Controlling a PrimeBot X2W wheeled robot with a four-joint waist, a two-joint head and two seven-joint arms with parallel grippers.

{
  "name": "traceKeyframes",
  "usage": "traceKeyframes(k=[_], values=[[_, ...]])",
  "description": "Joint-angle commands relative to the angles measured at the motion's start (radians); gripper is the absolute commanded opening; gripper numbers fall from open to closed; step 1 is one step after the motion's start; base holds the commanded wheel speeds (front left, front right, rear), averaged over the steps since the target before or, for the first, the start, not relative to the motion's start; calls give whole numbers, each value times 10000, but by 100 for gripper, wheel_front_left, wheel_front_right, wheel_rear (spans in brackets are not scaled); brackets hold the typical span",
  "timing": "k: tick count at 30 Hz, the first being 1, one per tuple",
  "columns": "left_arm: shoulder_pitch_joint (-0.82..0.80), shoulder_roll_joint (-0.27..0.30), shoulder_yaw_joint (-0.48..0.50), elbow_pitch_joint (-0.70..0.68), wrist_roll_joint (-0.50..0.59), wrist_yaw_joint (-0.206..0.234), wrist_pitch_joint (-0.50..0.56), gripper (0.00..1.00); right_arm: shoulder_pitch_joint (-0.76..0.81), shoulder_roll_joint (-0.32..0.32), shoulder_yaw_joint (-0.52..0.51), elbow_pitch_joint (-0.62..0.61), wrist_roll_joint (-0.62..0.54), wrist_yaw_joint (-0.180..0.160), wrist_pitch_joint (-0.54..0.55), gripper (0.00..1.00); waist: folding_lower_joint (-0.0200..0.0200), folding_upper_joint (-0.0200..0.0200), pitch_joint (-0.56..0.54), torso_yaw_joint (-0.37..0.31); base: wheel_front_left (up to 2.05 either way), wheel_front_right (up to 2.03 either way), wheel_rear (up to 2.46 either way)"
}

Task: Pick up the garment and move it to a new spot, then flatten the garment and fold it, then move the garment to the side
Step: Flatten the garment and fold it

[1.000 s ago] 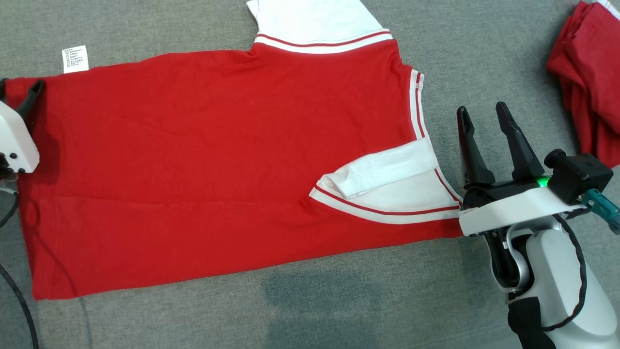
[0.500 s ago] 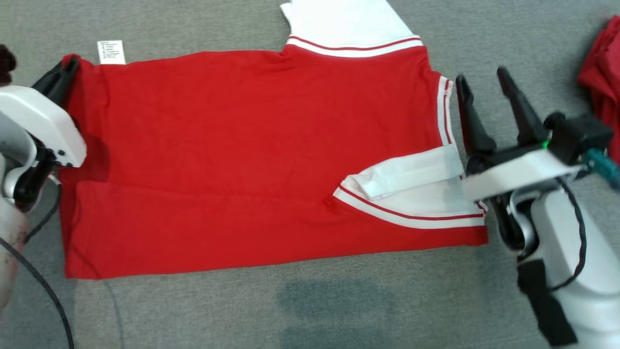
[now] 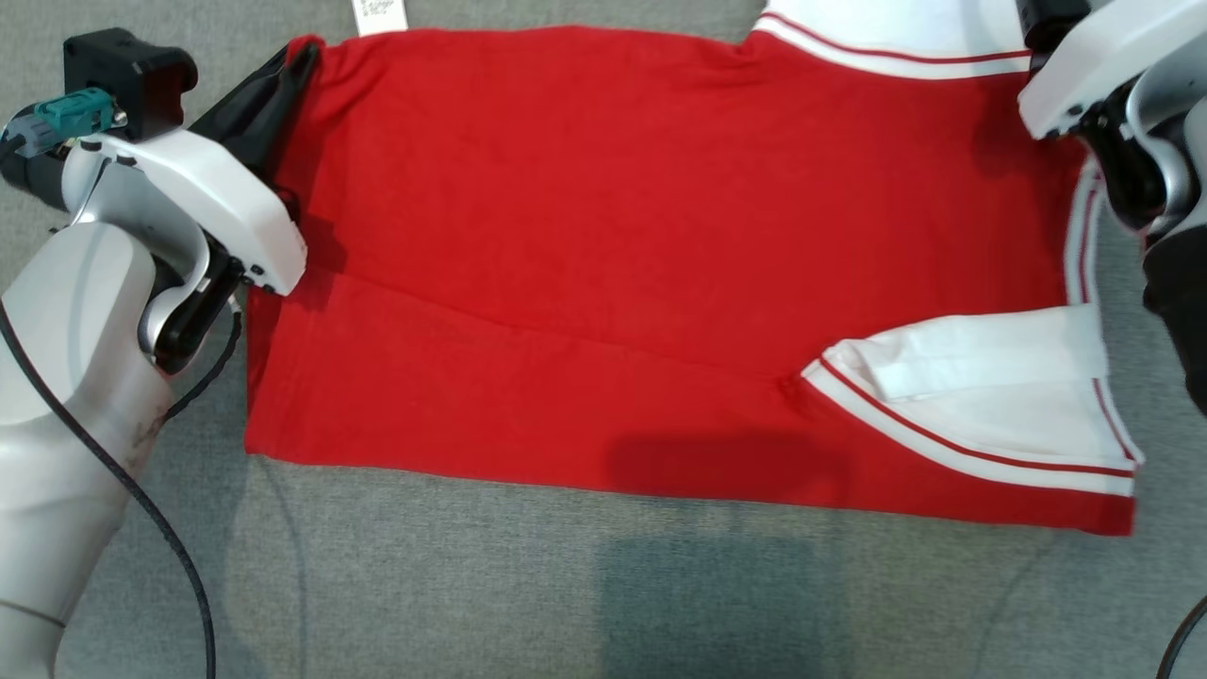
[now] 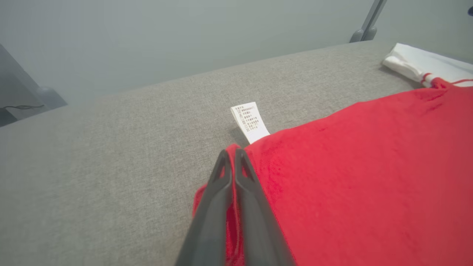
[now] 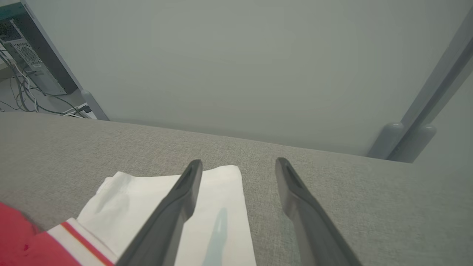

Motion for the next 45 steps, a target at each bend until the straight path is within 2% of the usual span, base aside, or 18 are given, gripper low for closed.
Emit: traceKeyframes(k=[1, 9, 18, 19, 21, 23, 25, 28, 38, 45], values=[[-568, 336, 101, -193, -167, -1, -186, 0, -381, -50, 268, 227, 341, -29, 317, 100, 0, 0, 444, 379, 0, 0, 0], [-1219, 124, -557, -111, -364, -1, -521, 0, -1481, -247, 753, 1279, 803, -29, 707, 100, 0, 0, 1030, 824, 0, 0, 0], [-1606, 59, -1199, 186, -706, -2, -925, 0, -1892, -210, 1567, 1897, 1127, -29, 977, 100, 0, 0, 1188, 975, 0, 0, 0], [-1648, 56, -1255, 226, -752, -2, -960, 0, -1895, -192, 1664, 1940, 1215, -29, 1110, 87, 0, 0, 1196, 973, 0, 0, 0], [-1722, 50, -1377, 313, -848, -2, -1026, 0, -1922, -205, 1842, 1949, 1384, -29, 1239, 48, 0, 0, 1197, 958, 0, 0, 0], [-1788, 56, -1503, 403, -944, -2, -1081, 0, -1940, -248, 1982, 1925, 1580, -29, 1319, 33, 0, 0, 1183, 930, 0, 0, 0], [-1843, 66, -1619, 501, -1043, -2, -1144, 0, -1975, -333, 2107, 1876, 1735, -29, 1266, 9, 0, 0, 1152, 898, 0, 0, 0], [-1904, 103, -1780, 665, -1193, -2, -1240, 0, -2026, -436, 2266, 1777, 1911, -29, 993, 0, 0, 0, 1097, 830, 0, 0, 0], [-1857, 243, -2143, 1198, -1728, -2, -1624, 0, -1814, -518, 2740, 949, 3015, -29, -116, 0, 0, 0, 649, 545, 0, 0, 0], [-1453, 516, -2241, 1551, -2172, -2, -1820, 0, -1201, -1062, 3286, -98, 4056, -29, -250, 0, 0, 0, 55, 200, 0, 0, 0]])
